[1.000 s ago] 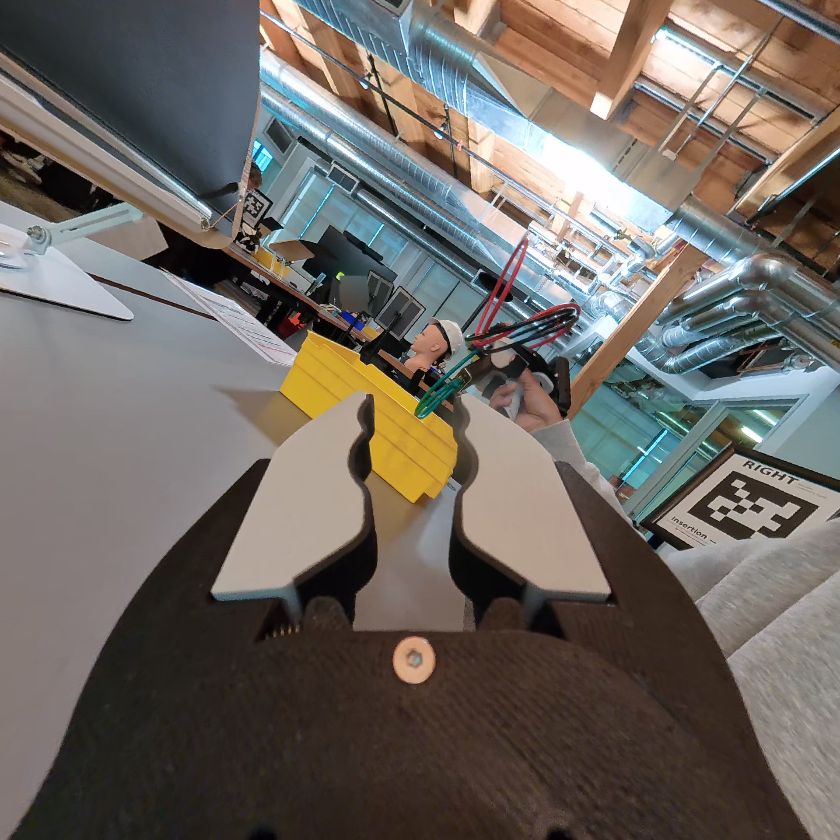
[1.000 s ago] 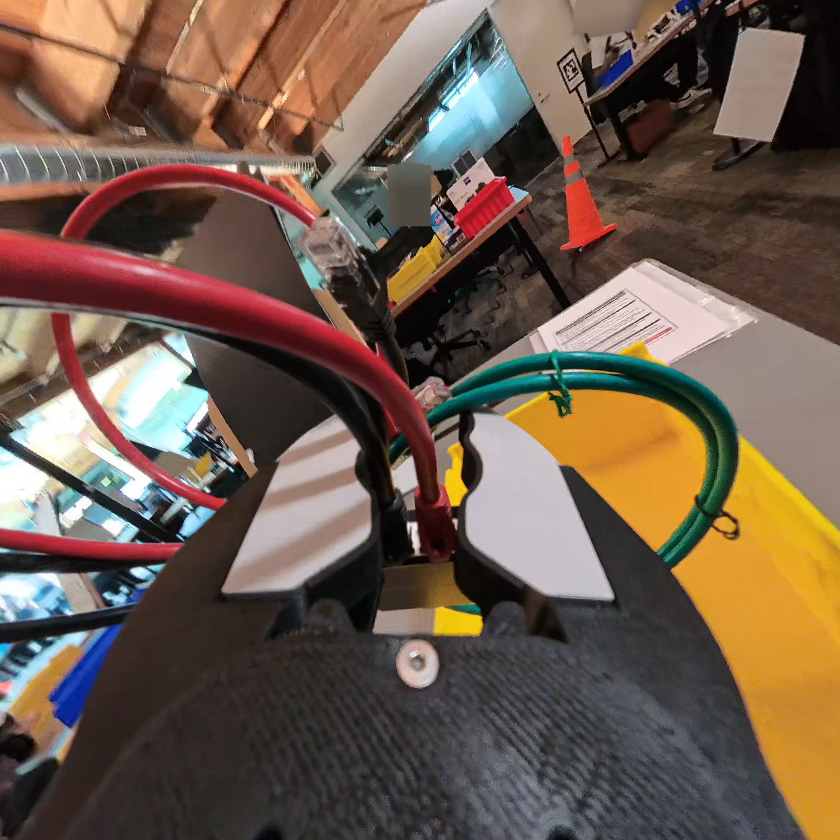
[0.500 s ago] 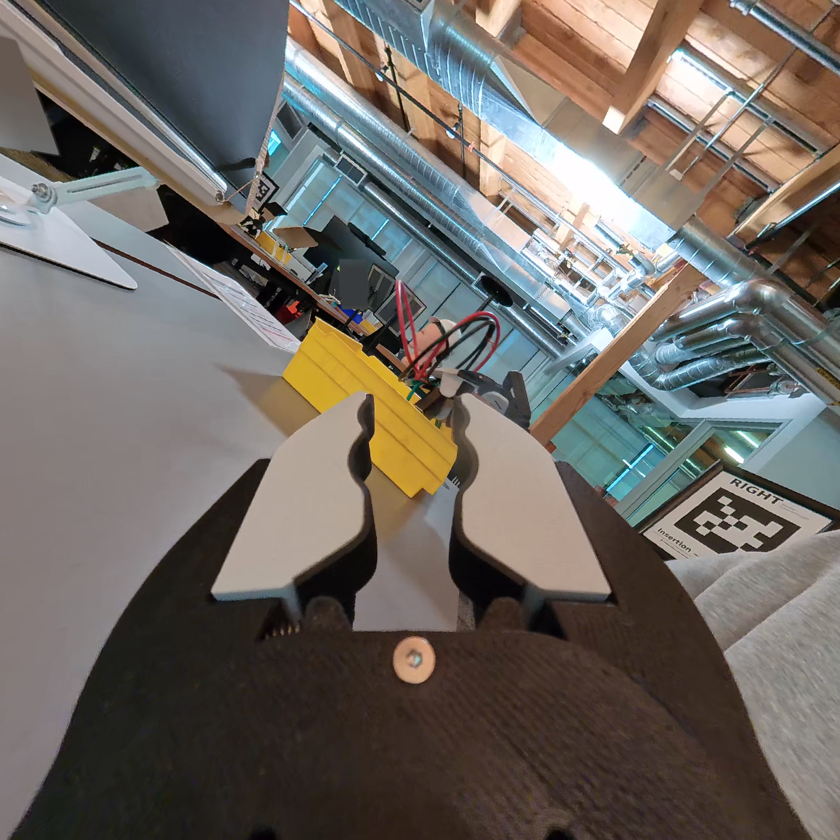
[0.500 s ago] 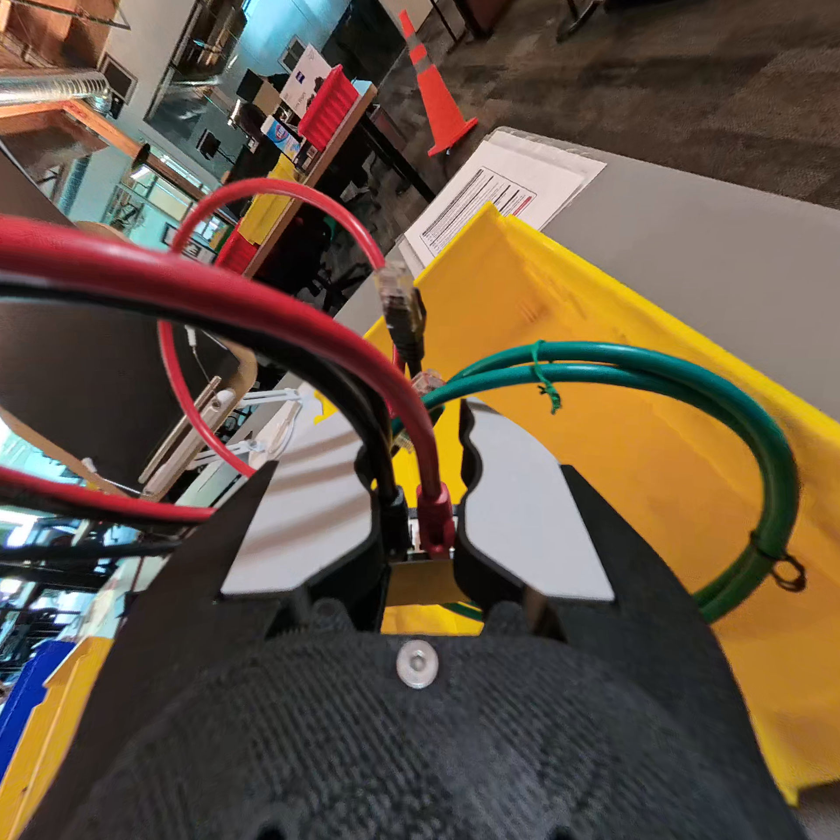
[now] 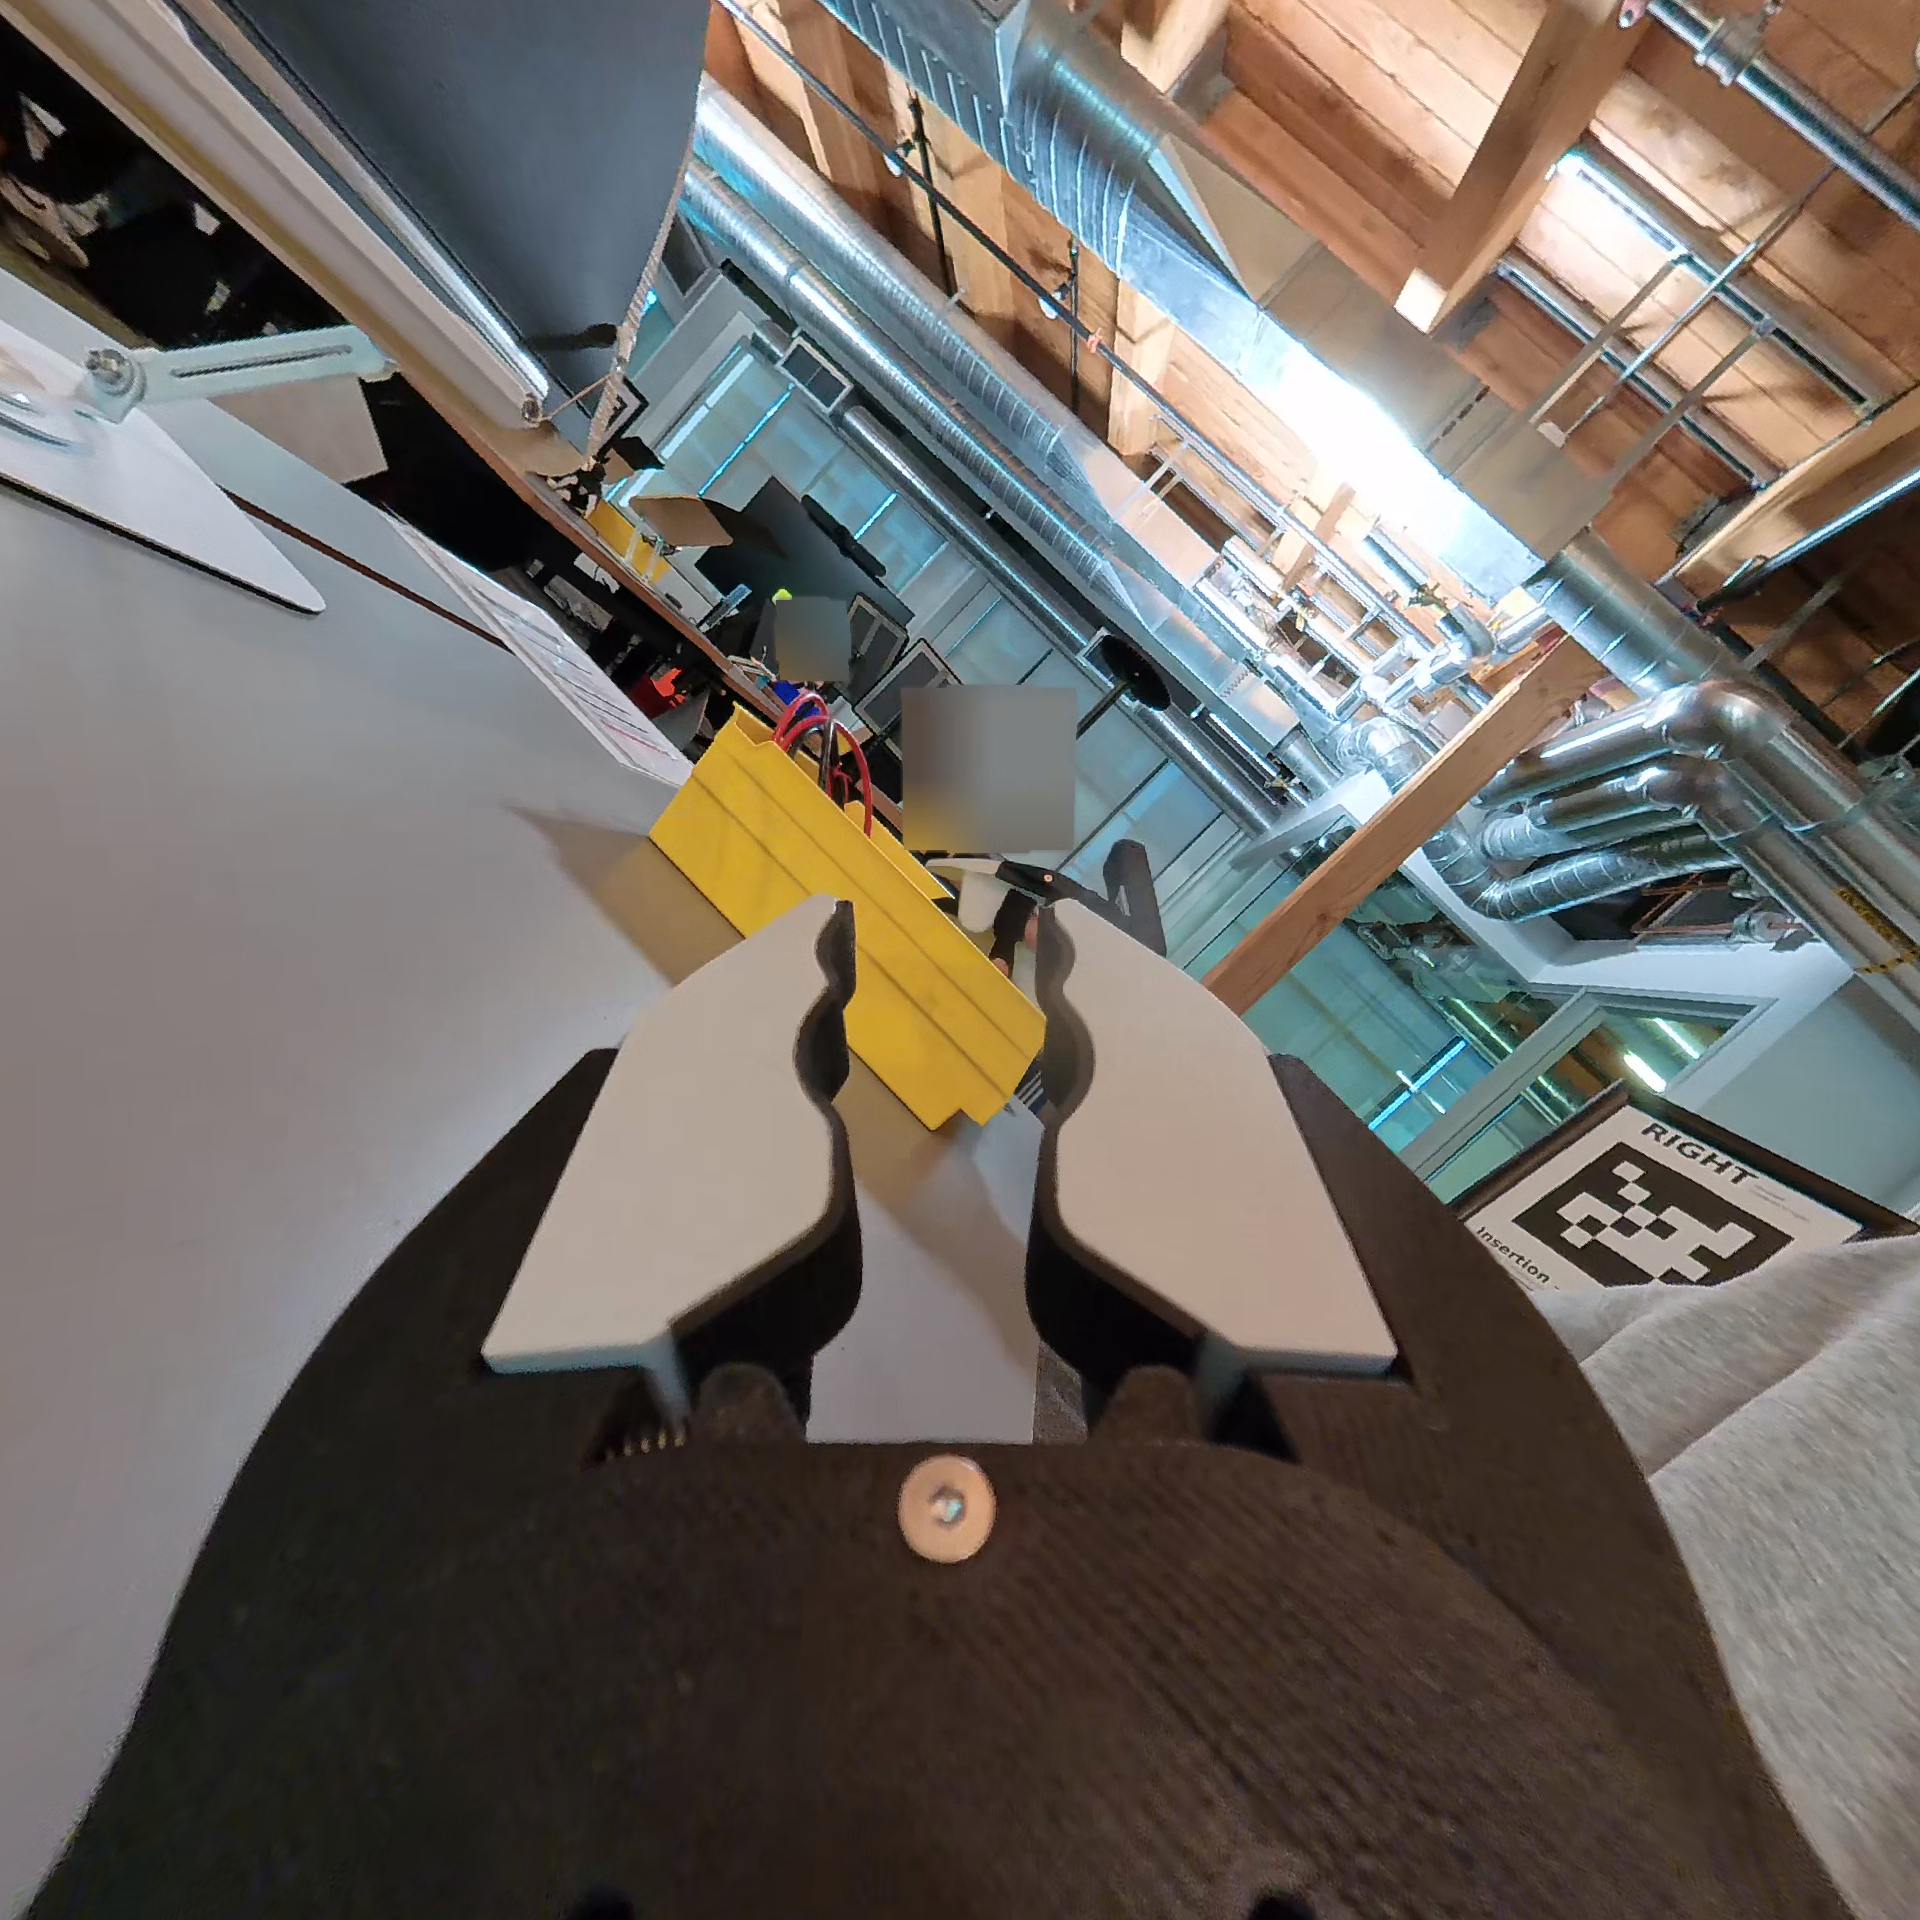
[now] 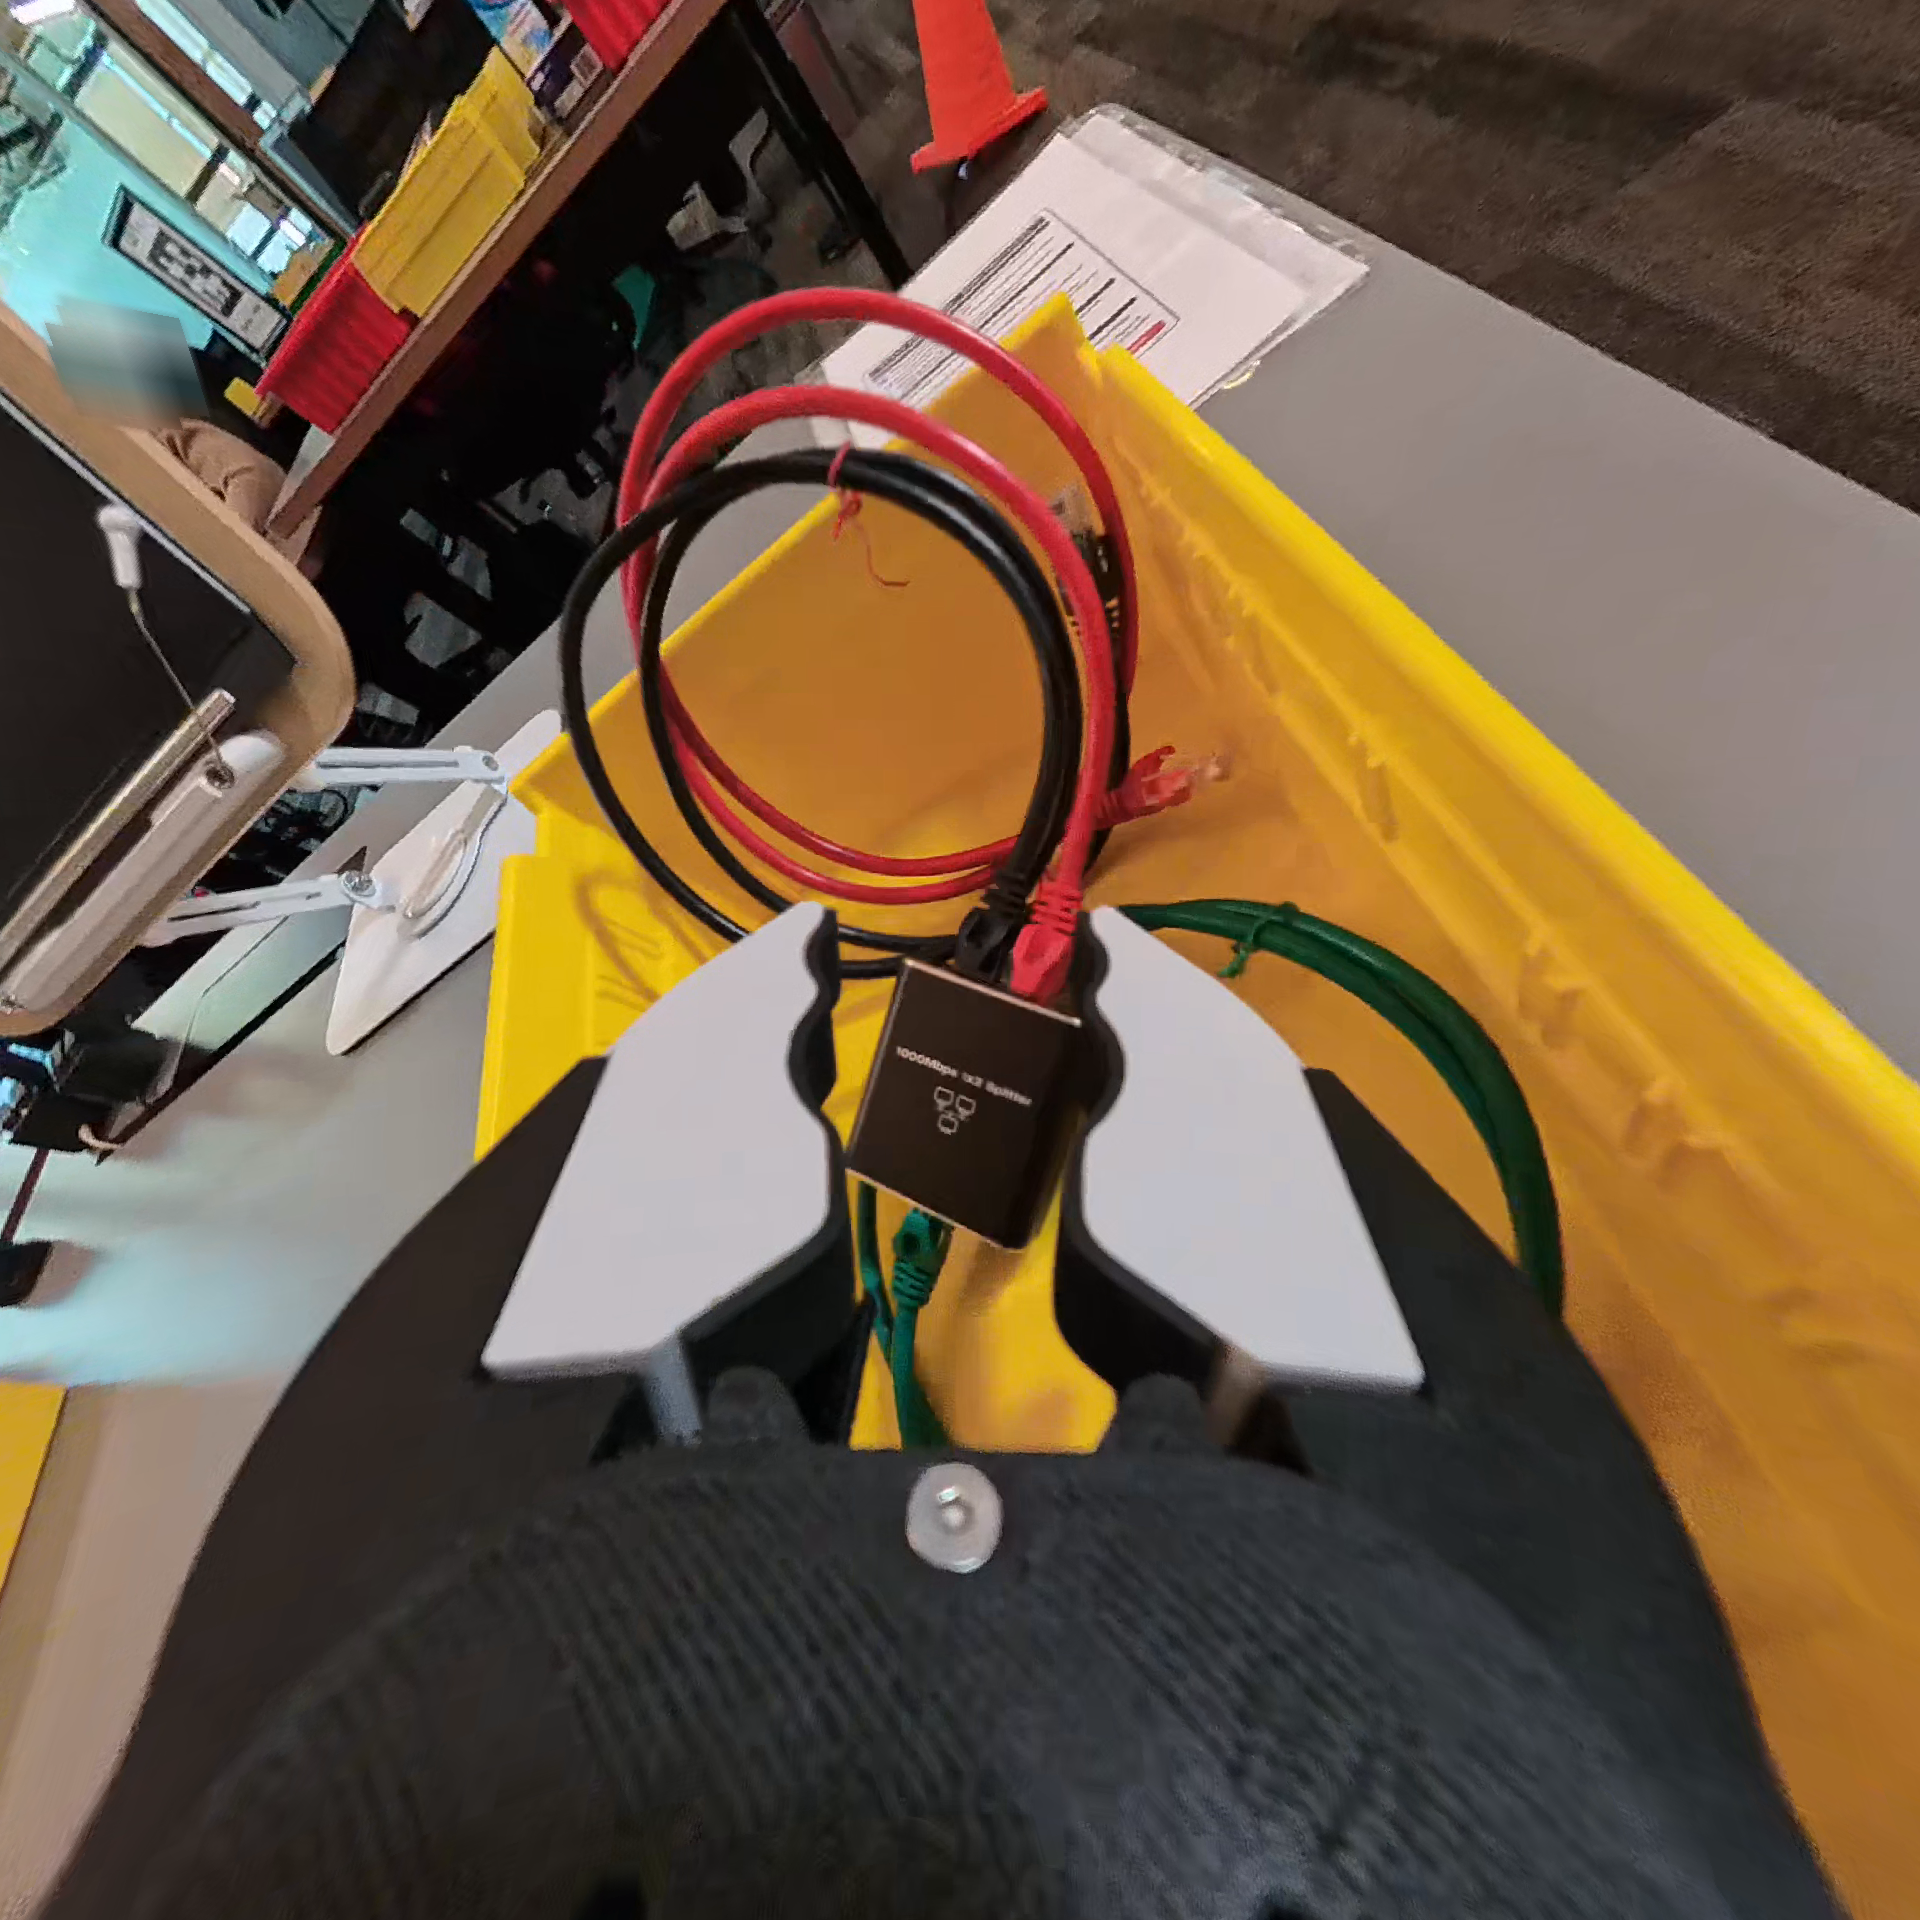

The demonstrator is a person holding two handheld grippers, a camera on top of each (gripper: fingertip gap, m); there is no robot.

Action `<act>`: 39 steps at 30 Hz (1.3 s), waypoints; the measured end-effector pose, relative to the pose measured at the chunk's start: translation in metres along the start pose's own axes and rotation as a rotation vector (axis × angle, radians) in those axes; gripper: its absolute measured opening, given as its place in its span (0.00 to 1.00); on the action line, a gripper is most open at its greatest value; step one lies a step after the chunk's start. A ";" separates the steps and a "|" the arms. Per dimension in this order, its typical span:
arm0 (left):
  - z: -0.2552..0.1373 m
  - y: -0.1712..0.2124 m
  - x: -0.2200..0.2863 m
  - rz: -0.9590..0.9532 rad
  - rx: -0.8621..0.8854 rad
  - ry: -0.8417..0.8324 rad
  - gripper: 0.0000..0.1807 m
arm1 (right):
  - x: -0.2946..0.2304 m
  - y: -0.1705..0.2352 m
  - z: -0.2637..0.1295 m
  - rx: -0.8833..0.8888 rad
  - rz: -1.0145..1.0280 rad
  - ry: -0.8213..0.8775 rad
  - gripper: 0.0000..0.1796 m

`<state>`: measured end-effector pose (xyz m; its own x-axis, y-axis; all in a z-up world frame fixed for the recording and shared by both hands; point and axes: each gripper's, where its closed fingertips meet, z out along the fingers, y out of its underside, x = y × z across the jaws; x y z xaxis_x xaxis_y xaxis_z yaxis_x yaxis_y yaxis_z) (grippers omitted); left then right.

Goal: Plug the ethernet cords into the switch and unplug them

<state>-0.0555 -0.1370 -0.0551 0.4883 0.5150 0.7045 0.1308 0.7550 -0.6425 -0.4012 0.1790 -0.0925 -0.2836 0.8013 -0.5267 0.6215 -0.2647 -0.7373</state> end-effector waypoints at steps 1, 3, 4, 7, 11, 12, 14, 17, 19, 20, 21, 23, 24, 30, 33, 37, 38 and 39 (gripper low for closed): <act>0.000 0.000 0.000 -0.006 -0.001 0.001 0.18 | -0.002 -0.002 -0.002 0.011 -0.013 -0.011 0.24; 0.000 0.001 -0.001 -0.015 -0.001 0.003 0.18 | -0.008 -0.007 -0.006 0.043 -0.046 -0.033 0.24; 0.000 0.001 -0.001 -0.018 -0.001 0.004 0.18 | -0.012 -0.010 -0.009 0.063 -0.069 -0.047 0.24; 0.000 0.000 -0.002 -0.017 -0.004 0.004 0.18 | -0.026 -0.032 -0.026 0.181 -0.173 -0.079 0.22; 0.000 0.001 -0.003 -0.001 -0.018 0.000 0.18 | -0.031 -0.064 -0.065 0.354 -0.453 -0.010 0.22; 0.000 0.001 -0.003 0.002 -0.021 -0.001 0.18 | -0.027 -0.067 -0.075 0.388 -0.534 0.025 0.22; 0.000 0.003 -0.003 0.008 -0.031 -0.003 0.18 | -0.015 -0.068 -0.093 0.453 -0.651 0.106 0.20; 0.001 0.007 -0.007 0.042 -0.054 -0.032 0.20 | 0.010 -0.060 -0.114 0.537 -0.724 0.192 0.14; 0.001 0.010 -0.009 0.093 -0.082 -0.051 0.21 | 0.034 -0.052 -0.121 0.527 -0.727 0.256 0.14; 0.002 0.012 -0.010 0.125 -0.099 -0.062 0.21 | 0.045 -0.049 -0.122 0.509 -0.705 0.277 0.16; 0.003 0.014 -0.011 0.155 -0.117 -0.069 0.21 | 0.055 -0.048 -0.121 0.492 -0.672 0.287 0.17; 0.005 0.019 -0.011 0.200 -0.150 -0.075 0.21 | 0.072 -0.049 -0.118 0.467 -0.601 0.307 0.22; 0.006 0.022 -0.011 0.215 -0.165 -0.076 0.21 | 0.078 -0.048 -0.113 0.451 -0.581 0.310 0.24; 0.009 0.032 -0.013 0.264 -0.221 -0.088 0.20 | 0.101 -0.032 -0.082 0.295 -0.636 0.324 0.31; 0.008 0.034 -0.016 0.291 -0.237 -0.104 0.20 | 0.101 -0.028 -0.078 0.263 -0.645 0.324 0.32; 0.007 0.033 -0.016 0.328 -0.251 -0.118 0.20 | 0.102 -0.028 -0.079 0.263 -0.646 0.327 0.32; 0.007 0.033 -0.017 0.339 -0.256 -0.121 0.20 | 0.103 -0.027 -0.079 0.259 -0.638 0.327 0.32; 0.007 0.033 -0.017 0.350 -0.260 -0.124 0.20 | 0.106 -0.026 -0.078 0.254 -0.629 0.328 0.33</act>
<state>-0.0649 -0.1176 -0.0863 0.4369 0.7775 0.4523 0.1970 0.4080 -0.8915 -0.3904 0.3126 -0.0957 -0.2728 0.9504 0.1493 0.2151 0.2115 -0.9534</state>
